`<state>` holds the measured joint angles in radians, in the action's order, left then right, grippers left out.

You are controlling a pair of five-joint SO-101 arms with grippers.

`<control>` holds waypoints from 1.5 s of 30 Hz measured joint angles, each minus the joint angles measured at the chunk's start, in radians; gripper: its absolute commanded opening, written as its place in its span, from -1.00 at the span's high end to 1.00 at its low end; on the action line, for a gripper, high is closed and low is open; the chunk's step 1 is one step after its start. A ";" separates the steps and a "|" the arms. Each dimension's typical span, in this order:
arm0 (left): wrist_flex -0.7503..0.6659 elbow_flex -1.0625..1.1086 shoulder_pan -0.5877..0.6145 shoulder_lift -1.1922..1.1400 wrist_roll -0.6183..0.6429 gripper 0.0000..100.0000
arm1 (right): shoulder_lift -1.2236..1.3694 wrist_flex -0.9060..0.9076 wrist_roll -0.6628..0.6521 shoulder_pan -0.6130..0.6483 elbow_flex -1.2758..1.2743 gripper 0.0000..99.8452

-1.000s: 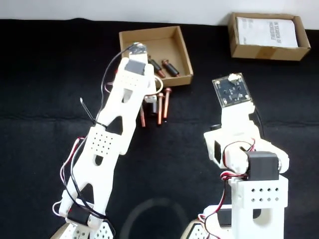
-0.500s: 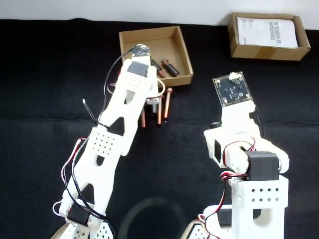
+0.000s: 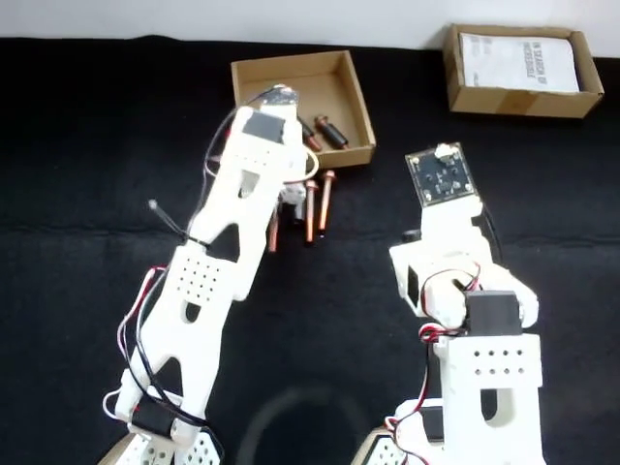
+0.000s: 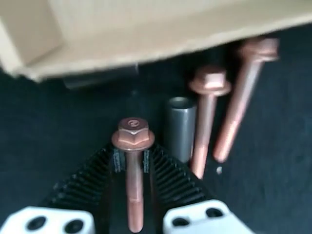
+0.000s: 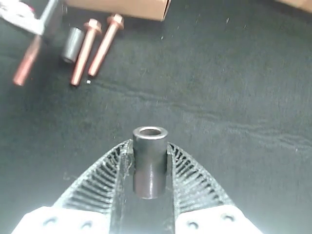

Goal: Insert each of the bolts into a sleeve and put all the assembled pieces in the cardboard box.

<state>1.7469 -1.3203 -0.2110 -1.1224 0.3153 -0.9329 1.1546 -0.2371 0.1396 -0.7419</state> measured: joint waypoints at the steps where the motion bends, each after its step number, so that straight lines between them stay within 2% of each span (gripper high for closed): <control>1: 0.003 0.000 0.009 0.026 -0.020 0.98 | 0.000 -0.021 0.000 0.000 -0.005 0.98; 9: 0.014 0.000 0.097 0.292 -0.186 0.98 | 0.000 -0.121 0.000 0.015 -0.032 0.98; 15: 0.015 0.032 0.143 0.494 -0.239 0.98 | 0.000 -0.121 0.037 0.037 -0.035 0.98; 21: 0.015 0.342 0.147 0.778 -0.304 0.98 | 0.000 -0.173 0.180 0.066 -0.038 0.98; 28: 0.015 0.775 0.147 1.180 -0.338 0.98 | 0.000 -0.247 0.250 0.095 -0.038 0.98; 36: 0.015 1.014 0.147 1.452 -0.338 0.98 | -0.028 -0.261 0.290 0.198 -0.051 0.98; 45: 0.015 1.215 0.147 1.689 -0.338 0.98 | -0.331 -0.264 0.290 0.287 -0.180 0.98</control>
<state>1.7622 -0.1051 -0.0637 0.5669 -0.0222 -1.2643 0.8907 0.0529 0.4266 -0.9214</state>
